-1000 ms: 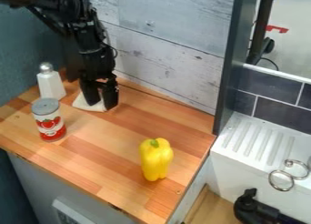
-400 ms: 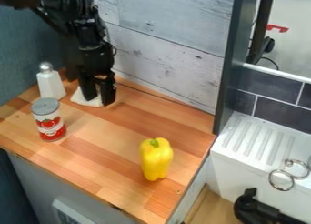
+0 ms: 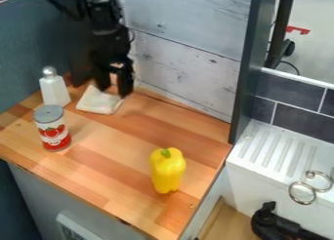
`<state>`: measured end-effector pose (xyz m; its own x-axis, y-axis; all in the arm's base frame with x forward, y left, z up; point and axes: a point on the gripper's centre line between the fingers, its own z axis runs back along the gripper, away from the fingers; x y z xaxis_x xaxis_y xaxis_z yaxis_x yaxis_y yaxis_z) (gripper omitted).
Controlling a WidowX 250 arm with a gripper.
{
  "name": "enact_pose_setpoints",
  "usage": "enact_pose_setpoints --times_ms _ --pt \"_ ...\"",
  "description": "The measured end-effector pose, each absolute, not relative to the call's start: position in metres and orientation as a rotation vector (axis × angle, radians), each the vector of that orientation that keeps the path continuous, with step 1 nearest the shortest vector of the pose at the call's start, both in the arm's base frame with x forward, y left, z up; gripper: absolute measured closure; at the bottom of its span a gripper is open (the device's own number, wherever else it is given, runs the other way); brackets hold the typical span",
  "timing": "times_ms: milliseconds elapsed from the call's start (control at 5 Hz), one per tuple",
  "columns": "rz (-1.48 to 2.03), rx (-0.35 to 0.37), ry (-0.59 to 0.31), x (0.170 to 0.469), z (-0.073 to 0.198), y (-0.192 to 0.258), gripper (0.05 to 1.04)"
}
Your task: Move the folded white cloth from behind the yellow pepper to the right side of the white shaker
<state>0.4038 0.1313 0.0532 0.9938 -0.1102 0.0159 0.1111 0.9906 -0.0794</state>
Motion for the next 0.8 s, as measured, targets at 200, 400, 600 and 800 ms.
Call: enact_pose_setpoints --times_ms 200,400,600,800 --pt "-0.116 -0.076 0.032 0.394 0.070 0.108 0.083" --pt "-0.155 -0.034 0.074 0.380 0.100 0.059 0.083" --pt "-0.171 0.017 0.092 0.363 0.123 0.004 0.083" --pt "-0.236 0.040 0.091 0.347 0.140 -0.029 0.083"
